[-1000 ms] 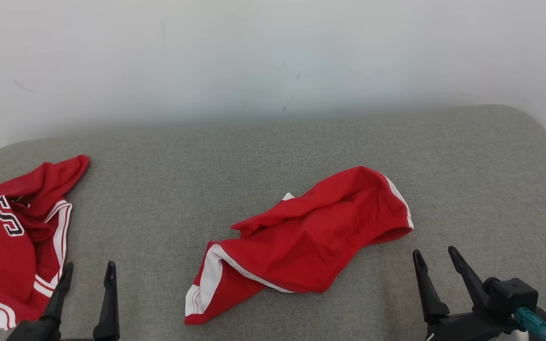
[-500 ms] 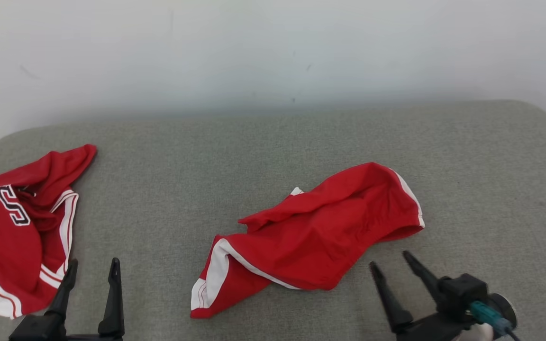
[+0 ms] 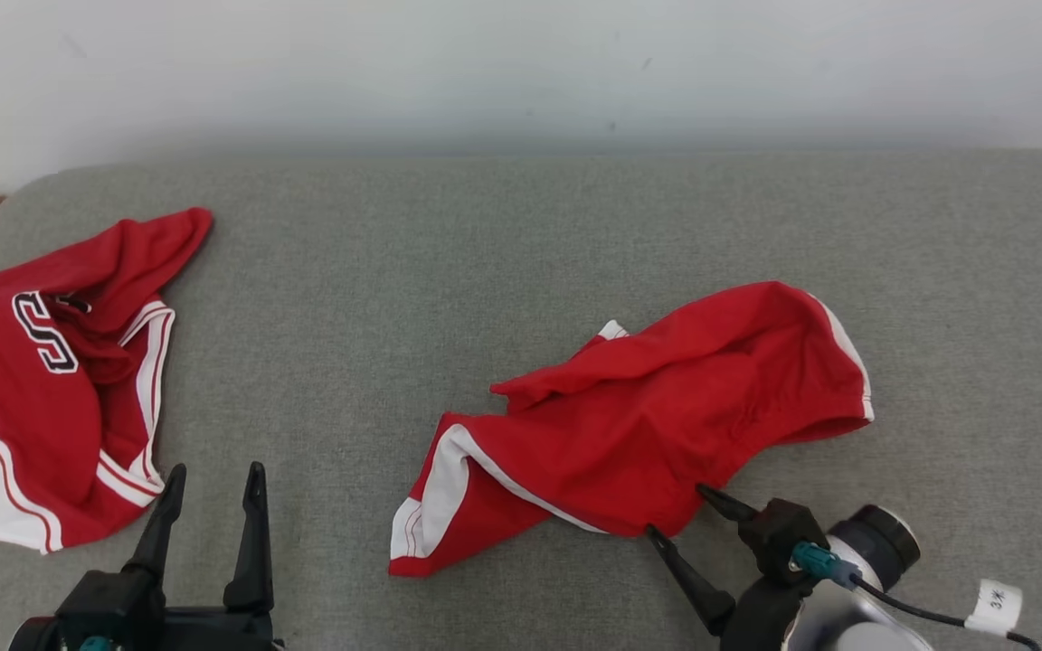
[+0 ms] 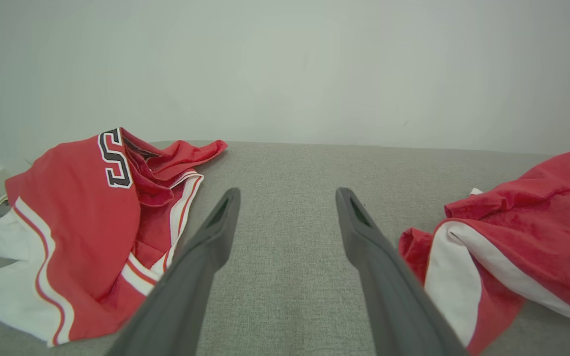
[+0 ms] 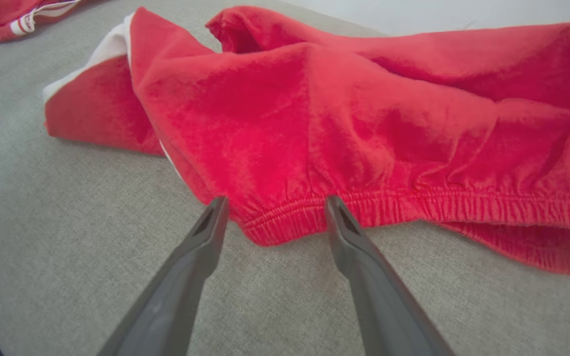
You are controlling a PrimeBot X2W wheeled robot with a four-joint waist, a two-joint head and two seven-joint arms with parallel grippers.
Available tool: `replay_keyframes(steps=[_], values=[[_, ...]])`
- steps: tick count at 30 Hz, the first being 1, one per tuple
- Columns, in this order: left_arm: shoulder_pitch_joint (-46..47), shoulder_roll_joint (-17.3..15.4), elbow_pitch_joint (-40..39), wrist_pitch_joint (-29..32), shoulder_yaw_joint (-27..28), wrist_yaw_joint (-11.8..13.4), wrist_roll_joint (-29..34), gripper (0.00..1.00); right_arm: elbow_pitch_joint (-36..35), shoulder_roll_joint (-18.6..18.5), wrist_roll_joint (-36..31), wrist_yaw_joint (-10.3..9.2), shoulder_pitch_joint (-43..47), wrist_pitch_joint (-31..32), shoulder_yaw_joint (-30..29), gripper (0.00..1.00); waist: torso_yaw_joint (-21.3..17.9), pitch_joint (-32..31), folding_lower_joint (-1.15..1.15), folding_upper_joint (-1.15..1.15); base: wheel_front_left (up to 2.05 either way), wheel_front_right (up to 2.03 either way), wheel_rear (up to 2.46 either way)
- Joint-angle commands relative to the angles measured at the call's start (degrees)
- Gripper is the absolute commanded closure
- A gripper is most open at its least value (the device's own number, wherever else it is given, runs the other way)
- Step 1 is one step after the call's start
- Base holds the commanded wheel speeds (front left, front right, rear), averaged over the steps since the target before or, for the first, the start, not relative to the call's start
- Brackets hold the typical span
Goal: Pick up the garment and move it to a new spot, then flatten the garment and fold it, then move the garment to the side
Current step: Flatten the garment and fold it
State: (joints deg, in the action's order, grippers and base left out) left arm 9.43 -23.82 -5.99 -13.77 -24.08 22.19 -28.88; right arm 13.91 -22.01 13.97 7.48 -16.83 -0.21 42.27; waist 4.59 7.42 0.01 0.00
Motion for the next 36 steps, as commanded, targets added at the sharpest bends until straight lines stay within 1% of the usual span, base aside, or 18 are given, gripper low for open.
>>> replay_keyframes(steps=[1, 5, 6, 7, 11, 14, 17, 20, 23, 24, 28, 32, 36], values=[[0.58, 0.1, 0.41, -0.52, 0.06, -0.32, 0.36, 0.0, 0.8, -0.23, -0.61, 0.02, -1.21, -0.28, 0.72, 0.0, 1.02, 1.29, -0.01, 0.0, 0.0, 0.0, 0.0], [1.34, 1.13, 1.46, -0.83, 0.01, -0.82, 0.61, 0.0, 4.93, 0.13, -0.31, 0.02, -4.19, -0.01, 3.31, 0.0, 1.33, 2.03, -0.01, 0.0, 0.0, 0.0, 0.0], [1.51, 1.38, 1.73, -0.89, -0.02, -1.01, 0.68, 0.0, 5.86, 0.16, -0.16, 0.02, -4.88, 0.03, 3.78, 0.54, 1.39, 2.17, -0.01, 0.0, 0.0, 0.0, 0.0], [1.69, 1.61, 1.95, -0.92, -0.03, -1.31, 0.69, 0.0, 6.56, 0.31, 0.7, 0.01, -5.32, -0.13, 4.08, 1.0, 1.44, 2.36, -0.01, 0.0, 0.0, 0.0, 0.0], [2.19, 2.11, 2.52, -1.07, 0.45, -1.54, 1.17, 0.0, 6.47, -1.0, 3.45, 0.0, -6.68, 0.31, 5.61, 1.0, 0.86, 2.84, -0.01, 0.0, 0.0, 0.0, 0.0], [2.09, 2.21, 2.71, -1.19, 0.89, -1.63, 1.61, 0.0, 3.54, -3.06, 6.07, 0.0, -7.18, 2.05, 6.27, 1.0, -0.28, 3.06, -0.01, 0.0, 0.0, 0.0, 0.0], [1.69, 2.12, 2.62, -1.24, 1.57, -1.46, 1.79, 0.0, -0.92, -5.8, 8.76, 0.01, -6.94, 5.21, 6.18, 1.0, -1.89, 3.09, -0.01, 0.0, 0.0, 0.0, 0.0], [1.24, 1.86, 2.42, -1.27, 2.15, -1.28, 2.08, 0.0, -6.22, -8.64, 11.59, 0.01, -5.66, 9.12, 4.84, 1.0, -3.62, 3.14, -0.01, 0.0, 0.0, 0.0, 0.0], [1.1, 1.7, 2.08, -1.3, 2.42, -1.22, 2.08, 0.0, -11.37, -11.23, 14.24, 0.01, -4.0, 13.5, 2.22, 1.0, -5.08, 3.37, -0.01, 0.0, 0.0, 0.0, 0.0], [1.1, 1.7, 2.08, -1.3, 2.42, -1.22, 2.08, 0.0, -11.37, -11.23, 14.24, 0.01, -4.0, 13.5, 2.22, 1.0, -5.08, 3.37, -0.01, 0.0, 0.0, 0.0, 0.0], [1.16, 1.3, 1.57, -1.31, 2.64, -0.96, 2.37, 0.0, -17.05, -14.38, 15.31, 0.0, -1.74, 18.88, -2.17, 1.0, -6.7, 4.0, -0.01, 0.0, 0.0, 0.0, 0.0], [1.71, 1.02, 1.33, -1.26, 2.75, -0.97, 2.53, 0.0, -20.11, -15.95, 15.06, 0.0, -0.16, 21.95, -5.18, 1.0, -7.77, 4.85, -0.01, 0.0, 0.0, 0.0, 0.0], [2.87, 1.15, 1.43, -1.02, 2.3, -1.1, 2.81, 0.0, -19.63, -15.23, 15.17, 0.0, -0.96, 22.43, -5.13, 1.0, -8.08, 5.86, -0.01, 0.0, 0.0, 0.0, 0.0]])
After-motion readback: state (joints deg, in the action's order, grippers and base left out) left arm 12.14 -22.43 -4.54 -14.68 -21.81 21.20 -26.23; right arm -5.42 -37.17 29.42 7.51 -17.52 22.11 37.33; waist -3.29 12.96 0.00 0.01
